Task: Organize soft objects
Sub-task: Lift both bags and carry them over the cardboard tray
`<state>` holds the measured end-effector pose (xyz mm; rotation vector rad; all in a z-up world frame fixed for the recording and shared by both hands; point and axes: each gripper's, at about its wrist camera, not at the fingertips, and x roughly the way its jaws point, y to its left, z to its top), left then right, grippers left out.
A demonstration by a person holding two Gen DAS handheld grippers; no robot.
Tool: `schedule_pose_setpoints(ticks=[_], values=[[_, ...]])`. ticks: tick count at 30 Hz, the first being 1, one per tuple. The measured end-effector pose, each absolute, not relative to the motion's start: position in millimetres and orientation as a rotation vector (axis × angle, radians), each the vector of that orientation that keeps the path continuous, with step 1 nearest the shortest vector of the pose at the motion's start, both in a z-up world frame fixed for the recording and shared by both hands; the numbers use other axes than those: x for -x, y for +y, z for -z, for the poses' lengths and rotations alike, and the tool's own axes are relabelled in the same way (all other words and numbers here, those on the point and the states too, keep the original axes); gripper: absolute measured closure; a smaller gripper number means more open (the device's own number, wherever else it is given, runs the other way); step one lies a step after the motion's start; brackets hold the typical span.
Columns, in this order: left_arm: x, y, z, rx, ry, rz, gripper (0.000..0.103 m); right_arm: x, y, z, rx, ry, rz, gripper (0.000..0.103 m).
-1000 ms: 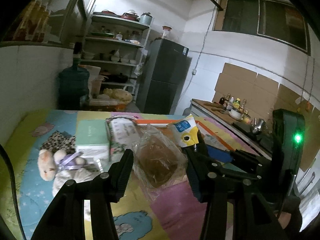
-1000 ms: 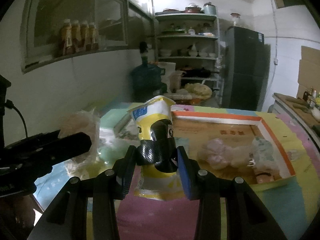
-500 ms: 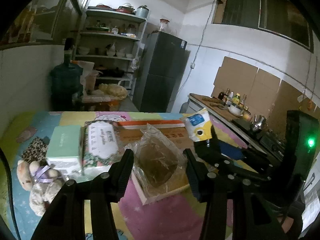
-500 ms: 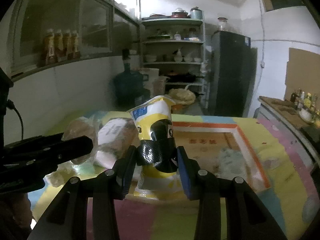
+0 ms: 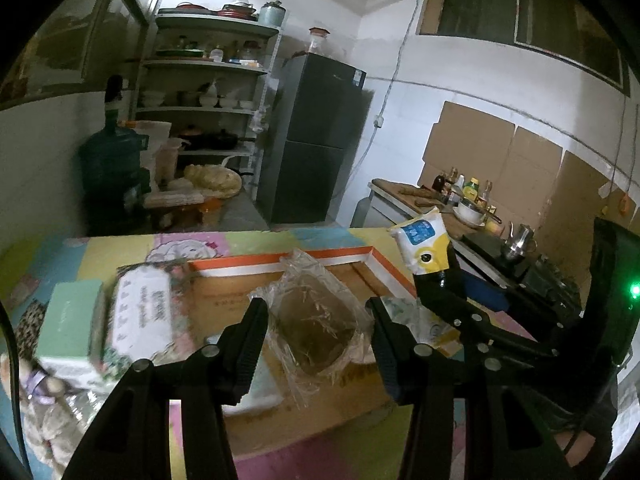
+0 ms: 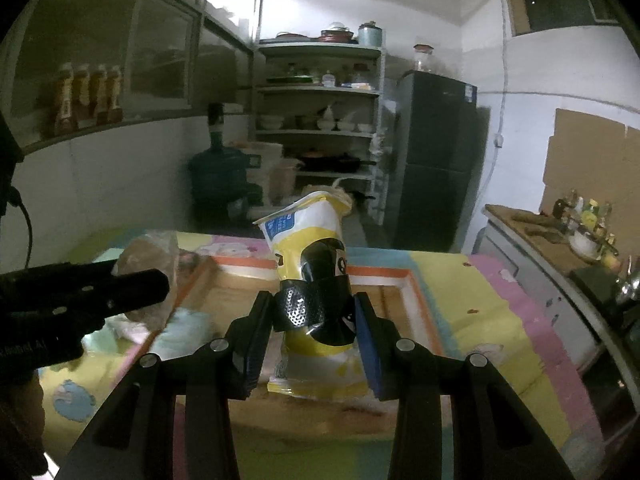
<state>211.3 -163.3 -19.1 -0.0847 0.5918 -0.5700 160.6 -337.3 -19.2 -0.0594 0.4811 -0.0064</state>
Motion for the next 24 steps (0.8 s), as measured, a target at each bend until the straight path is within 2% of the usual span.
schedule_pose_setpoints(ticks=[14,24], values=[[-264.9,-221.5,21.4,0.062,0.65,0.561,0.053,-205.5,-404.1,20.8,0.077,0.532,0.006,0.061],[-296.3,-245.1,38.6,0.049,0.717,0.53,0.053,-265.6,-425.2,39.2,0.109,0.672,-0.103,0.061]])
